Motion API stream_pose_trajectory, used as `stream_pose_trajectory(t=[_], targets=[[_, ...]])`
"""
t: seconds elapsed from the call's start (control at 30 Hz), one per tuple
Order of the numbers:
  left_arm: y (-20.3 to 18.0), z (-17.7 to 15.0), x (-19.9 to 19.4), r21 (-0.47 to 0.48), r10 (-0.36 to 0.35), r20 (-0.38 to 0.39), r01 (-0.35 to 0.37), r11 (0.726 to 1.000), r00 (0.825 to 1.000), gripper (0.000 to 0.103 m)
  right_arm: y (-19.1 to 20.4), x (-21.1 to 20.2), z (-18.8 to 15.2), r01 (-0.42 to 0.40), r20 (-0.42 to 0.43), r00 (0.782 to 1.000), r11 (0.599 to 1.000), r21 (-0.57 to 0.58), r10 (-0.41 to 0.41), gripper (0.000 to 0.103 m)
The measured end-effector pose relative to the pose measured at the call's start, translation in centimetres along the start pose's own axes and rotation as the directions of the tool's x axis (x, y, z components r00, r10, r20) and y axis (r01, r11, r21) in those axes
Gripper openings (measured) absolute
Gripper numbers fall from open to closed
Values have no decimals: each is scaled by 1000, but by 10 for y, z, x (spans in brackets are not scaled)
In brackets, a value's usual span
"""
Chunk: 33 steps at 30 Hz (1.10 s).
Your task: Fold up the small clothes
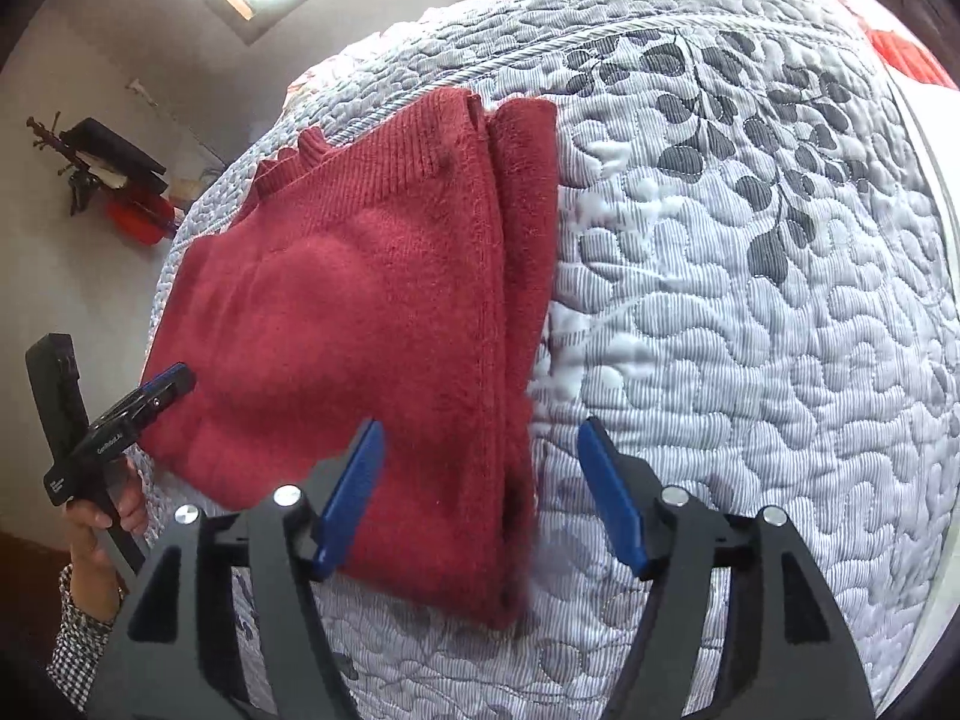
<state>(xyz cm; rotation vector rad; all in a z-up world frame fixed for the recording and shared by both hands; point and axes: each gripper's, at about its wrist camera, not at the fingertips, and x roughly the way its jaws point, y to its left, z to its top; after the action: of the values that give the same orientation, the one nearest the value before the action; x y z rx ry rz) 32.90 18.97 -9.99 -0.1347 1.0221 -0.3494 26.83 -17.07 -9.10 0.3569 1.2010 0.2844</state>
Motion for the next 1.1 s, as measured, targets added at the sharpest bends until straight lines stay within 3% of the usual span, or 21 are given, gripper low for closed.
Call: stream_pose_trajectory(t=[0.1,0.33,0.37,0.47,0.6,0.73,0.87,1.1], targets=[[4,8,7,-23,-5,-20,5,1000,1000,73,-7,13,6,-59,-35,998,998,27,60,70],[15,9,34,-65,3,-70,-8,998,998,74,-17,47,11,-82,-95,992,994,68,89,70],[15,9,36,-72,5,-70,-10,997,998,77,-17,48,12,-86,-95,991,994,67,92,66],[8,9,41,-53,36,-93,-41,998,995,80,-17,50,18,-144,-121,981,987,77,153,37],[6,9,44,-66,54,-104,-61,996,993,82,-20,56,23,-206,-142,964,968,144,226,25],[6,9,45,-76,56,-112,-65,995,992,82,-28,53,22,-253,-128,950,942,220,285,22],[3,13,46,-26,61,-146,-65,998,987,82,-15,47,24,-203,-117,965,952,228,234,21],[9,26,48,-52,-2,-204,-8,999,979,82,46,9,29,-71,-89,992,969,237,94,20]])
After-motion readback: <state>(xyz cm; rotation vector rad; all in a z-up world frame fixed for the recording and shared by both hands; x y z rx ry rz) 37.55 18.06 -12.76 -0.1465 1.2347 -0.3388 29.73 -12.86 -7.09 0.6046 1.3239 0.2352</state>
